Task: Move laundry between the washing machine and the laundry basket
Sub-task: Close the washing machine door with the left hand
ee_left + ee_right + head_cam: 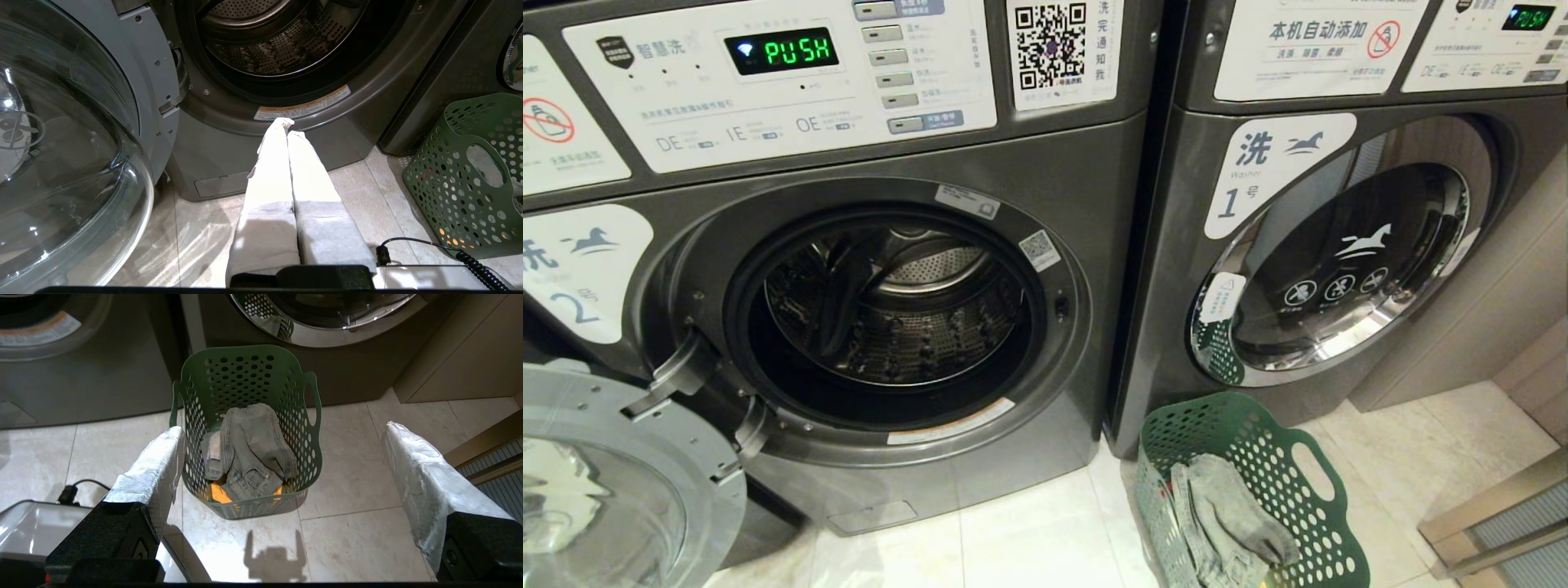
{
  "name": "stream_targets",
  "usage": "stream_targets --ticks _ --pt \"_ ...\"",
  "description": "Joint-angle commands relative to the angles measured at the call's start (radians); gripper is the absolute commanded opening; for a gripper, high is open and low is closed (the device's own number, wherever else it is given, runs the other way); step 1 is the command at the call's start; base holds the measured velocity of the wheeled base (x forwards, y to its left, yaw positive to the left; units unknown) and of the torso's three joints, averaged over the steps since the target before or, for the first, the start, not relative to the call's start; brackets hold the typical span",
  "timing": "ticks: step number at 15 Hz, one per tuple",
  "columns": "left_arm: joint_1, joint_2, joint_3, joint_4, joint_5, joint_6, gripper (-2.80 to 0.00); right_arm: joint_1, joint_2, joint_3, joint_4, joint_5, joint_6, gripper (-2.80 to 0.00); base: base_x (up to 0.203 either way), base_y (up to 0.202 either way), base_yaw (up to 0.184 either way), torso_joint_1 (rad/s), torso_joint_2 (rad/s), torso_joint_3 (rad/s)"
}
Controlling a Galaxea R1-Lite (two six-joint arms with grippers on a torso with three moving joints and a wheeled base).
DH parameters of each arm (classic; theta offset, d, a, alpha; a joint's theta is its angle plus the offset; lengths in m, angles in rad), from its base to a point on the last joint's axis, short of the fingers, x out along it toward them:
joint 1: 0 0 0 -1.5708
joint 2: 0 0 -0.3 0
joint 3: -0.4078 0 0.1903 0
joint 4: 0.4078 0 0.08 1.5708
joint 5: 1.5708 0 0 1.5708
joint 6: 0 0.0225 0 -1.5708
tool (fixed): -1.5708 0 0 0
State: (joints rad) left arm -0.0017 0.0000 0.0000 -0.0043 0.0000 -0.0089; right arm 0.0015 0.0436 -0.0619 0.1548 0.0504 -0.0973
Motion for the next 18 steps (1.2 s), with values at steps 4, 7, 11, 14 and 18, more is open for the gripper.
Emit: stream_targets --ticks 4,7,11,14,18 --pt "0.000 0.002 0.000 0.000 0.000 0.001 -2.80 0.002 -0.042 0.002 0.001 0.000 0.021 0.00 0.000 0.000 0.000 0.000 0.00 0.000" --pt "0.000 0.002 0.000 -0.002 0.002 0.001 -2.80 0.002 -0.042 0.002 0.000 -0.011 0.022 0.00 0.000 0.000 0.000 0.000 0.00 0.000" --pt "0.000 0.002 0.000 0.004 0.003 0.009 -2.80 0.002 -0.042 0.001 0.000 -0.012 0.020 0.00 0.000 0.000 0.000 0.000 0.00 0.000" --pt "0.000 0.002 0.000 0.006 0.003 0.023 -2.80 0.002 -0.042 0.001 0.000 -0.012 0.015 0.00 0.000 0.000 0.000 0.001 0.00 0.025" --pt "0.002 0.002 0.000 0.004 0.002 0.023 -2.80 0.002 -0.042 0.002 0.000 -0.011 0.021 0.00 0.000 0.000 0.000 0.002 0.00 0.160"
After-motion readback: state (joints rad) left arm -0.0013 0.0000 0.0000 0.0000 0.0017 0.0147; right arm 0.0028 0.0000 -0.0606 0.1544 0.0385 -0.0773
